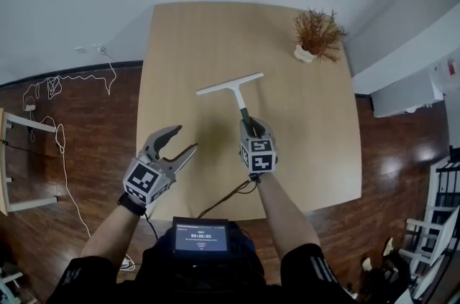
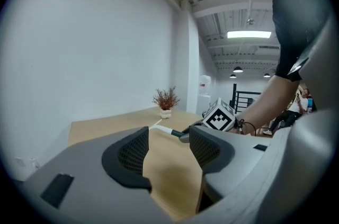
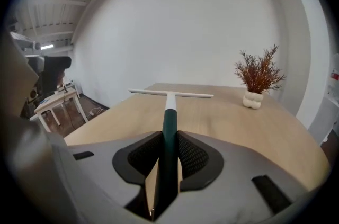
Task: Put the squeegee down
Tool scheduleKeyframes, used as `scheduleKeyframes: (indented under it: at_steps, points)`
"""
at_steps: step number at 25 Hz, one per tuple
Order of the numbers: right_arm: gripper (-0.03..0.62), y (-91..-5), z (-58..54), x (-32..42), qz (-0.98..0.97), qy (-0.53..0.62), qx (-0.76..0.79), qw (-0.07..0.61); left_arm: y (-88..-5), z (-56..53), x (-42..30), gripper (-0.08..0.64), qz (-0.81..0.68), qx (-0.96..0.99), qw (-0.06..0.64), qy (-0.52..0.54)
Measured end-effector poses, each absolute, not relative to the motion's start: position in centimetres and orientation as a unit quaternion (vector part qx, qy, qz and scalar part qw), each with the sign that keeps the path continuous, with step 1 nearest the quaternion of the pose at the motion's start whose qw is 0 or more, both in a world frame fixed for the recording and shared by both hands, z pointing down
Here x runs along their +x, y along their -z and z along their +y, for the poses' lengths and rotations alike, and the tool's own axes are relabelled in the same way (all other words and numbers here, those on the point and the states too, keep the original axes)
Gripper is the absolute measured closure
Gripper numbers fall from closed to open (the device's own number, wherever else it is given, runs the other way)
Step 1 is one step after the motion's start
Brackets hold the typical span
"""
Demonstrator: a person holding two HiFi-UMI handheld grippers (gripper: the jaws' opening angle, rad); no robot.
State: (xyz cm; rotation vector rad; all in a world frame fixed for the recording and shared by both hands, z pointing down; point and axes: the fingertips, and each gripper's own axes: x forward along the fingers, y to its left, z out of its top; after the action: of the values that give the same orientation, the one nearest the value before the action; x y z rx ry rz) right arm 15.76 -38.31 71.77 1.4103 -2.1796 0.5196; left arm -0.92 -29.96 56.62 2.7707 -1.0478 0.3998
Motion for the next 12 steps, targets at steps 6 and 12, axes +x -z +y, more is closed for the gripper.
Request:
scheduleKeyframes:
  at_steps: [6, 12]
  points:
    - [0.478, -76.5, -42.8, 16.4, -0.792, -0.210, 0.502, 0.278, -59.1, -33.7, 0.5, 0.310, -0.356, 0.919, 0.092, -0.144]
    - [0.479, -79.5, -45.1, 16.1, -0.790, -0.216, 0.494, 0.294, -61.0, -34.9, 1.5, 0.310, -0.364, 0.911, 0.127, -0.150]
